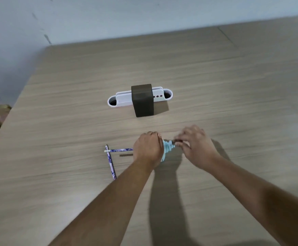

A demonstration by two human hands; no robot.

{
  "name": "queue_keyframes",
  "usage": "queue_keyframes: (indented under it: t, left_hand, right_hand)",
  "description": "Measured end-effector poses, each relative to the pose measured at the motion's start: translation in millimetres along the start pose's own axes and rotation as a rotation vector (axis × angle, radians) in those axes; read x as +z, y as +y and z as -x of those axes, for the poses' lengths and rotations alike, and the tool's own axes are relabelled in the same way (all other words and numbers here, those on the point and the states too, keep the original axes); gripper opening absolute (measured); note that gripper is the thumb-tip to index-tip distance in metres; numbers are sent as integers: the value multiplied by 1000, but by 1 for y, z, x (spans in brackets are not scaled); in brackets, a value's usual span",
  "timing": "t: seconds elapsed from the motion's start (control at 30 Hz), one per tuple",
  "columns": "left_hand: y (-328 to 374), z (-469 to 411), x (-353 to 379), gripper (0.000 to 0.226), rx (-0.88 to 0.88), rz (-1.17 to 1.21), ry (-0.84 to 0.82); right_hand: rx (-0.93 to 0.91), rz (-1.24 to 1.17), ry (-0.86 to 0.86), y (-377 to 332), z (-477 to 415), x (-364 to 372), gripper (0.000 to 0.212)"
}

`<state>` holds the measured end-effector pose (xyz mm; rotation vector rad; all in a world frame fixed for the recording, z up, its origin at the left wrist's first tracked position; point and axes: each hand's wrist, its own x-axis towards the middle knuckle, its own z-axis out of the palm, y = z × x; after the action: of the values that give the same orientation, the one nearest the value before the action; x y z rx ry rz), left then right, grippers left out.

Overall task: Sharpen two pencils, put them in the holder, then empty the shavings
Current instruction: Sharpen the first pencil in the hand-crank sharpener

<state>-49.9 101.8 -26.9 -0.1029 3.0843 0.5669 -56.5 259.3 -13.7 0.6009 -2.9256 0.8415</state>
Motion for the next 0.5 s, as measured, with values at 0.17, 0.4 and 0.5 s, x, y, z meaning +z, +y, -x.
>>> queue_keyframes:
  t: [0.17, 0.4, 0.5]
  left_hand:
    - [-6, -3, -4, 42, 23, 47, -30]
    - [-8, -3, -1, 36, -5, 82, 20]
    - [-12, -4, -1, 31, 33, 95, 10]
  right_hand:
    - [152, 177, -180, 15, -48, 35, 23]
    - [21, 30, -137, 12, 36, 39, 18]
    - [-16, -19, 0, -1, 19, 12, 17]
